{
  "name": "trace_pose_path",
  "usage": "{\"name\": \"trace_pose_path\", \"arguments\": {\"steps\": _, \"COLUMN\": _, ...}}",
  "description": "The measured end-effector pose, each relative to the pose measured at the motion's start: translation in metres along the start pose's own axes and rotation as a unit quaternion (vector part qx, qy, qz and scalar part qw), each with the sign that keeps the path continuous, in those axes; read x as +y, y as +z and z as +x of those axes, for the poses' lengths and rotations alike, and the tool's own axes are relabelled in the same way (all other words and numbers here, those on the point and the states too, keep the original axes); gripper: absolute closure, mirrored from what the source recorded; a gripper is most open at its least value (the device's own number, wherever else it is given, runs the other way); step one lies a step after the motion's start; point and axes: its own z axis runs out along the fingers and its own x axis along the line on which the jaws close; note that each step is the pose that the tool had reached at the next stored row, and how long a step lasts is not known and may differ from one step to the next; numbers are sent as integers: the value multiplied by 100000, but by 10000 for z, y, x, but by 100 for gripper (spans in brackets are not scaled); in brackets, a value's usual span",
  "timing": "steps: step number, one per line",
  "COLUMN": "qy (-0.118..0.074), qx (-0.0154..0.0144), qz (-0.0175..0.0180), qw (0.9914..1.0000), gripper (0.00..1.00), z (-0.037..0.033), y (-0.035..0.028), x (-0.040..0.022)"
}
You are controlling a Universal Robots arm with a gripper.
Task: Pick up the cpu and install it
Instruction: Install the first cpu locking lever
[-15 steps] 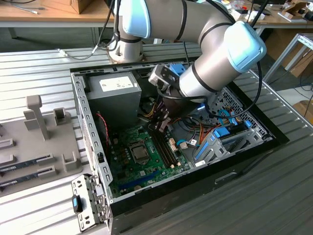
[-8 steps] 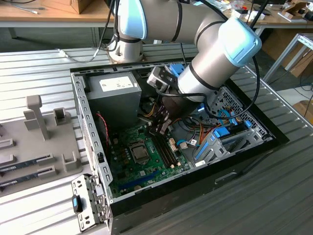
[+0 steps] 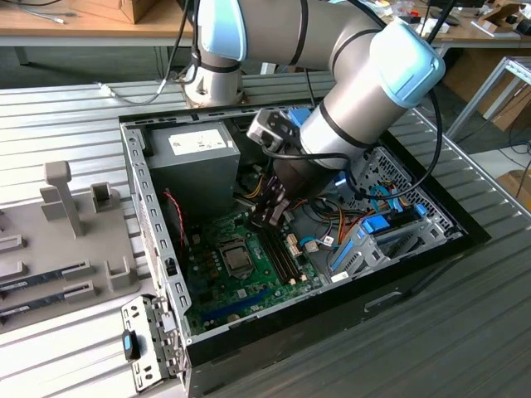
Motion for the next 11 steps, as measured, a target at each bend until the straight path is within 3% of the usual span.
{"name": "trace_pose_path", "arguments": {"steps": 7, "qy": 46, "qx": 200, "qz": 165, "qw": 100000, "gripper": 89, "z": 32, "y": 4, "x": -19}}
{"name": "trace_pose_path", "arguments": {"steps": 11, "qy": 72, "qx": 340, "qz": 44, "qw": 99999, "gripper": 89, "z": 16, "y": 11, "x": -56}}
